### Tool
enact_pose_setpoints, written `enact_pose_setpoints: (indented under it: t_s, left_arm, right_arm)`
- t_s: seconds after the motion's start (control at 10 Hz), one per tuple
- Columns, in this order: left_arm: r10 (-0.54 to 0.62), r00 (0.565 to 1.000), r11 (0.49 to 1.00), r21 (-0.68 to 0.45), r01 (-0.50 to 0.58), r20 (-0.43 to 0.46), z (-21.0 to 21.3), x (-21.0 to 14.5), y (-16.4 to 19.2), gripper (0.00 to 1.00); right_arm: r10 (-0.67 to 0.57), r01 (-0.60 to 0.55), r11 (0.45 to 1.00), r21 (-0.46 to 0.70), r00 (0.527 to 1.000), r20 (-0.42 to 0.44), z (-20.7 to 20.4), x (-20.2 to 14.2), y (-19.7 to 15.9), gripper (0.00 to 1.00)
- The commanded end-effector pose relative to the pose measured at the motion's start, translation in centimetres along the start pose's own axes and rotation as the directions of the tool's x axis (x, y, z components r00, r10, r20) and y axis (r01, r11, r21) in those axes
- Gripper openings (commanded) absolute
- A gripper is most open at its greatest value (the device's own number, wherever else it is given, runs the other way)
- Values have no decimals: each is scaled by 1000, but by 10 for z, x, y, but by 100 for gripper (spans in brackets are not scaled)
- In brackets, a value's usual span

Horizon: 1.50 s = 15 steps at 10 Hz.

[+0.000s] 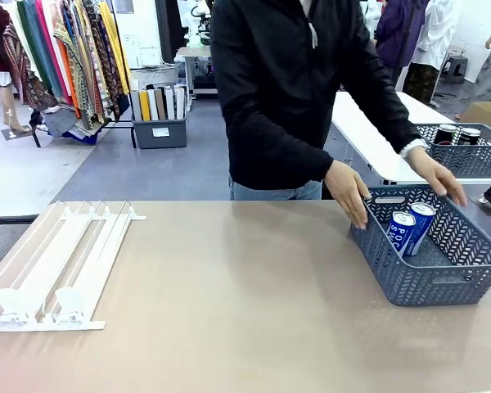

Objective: Retrieve and store the cans from the dispenser.
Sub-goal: Pick up one can from the Automatic Can Dispenser and place it in the middle of the table.

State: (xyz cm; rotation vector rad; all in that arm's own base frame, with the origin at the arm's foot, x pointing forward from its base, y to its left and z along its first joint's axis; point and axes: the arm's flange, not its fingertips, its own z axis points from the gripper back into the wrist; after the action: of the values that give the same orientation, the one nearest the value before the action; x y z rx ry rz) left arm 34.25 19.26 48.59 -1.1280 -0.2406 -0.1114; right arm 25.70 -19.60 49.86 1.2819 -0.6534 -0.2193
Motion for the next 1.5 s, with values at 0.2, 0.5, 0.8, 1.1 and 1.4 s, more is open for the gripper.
enact_pose_setpoints:
  t_s: [0.2,0.5,0.8,1.1,1.4]
  left_arm:
    - [4,1000,1000,-5,-4,-5,1,-1,-2,100]
    - [4,1000,1000,-5,-4,-5,1,-1,-2,100]
    - [4,1000,1000,-5,-4,-5,1,-1,-2,100]
    - [4,1000,1000,-5,-4,-5,1,-1,-2,100]
    - [4,1000,1000,-5,-4,-5,1,-1,-2,100]
  right_arm:
    - [26,-27,999,32,999,18,-3,3,1,100]
    - [26,-27,999,32,999,18,-3,3,1,100]
    - [26,-27,999,32,999,18,-3,3,1,100]
    - [26,-27,999,32,999,18,-3,3,1,100]
    - [26,-27,999,32,999,18,-3,3,1,100]
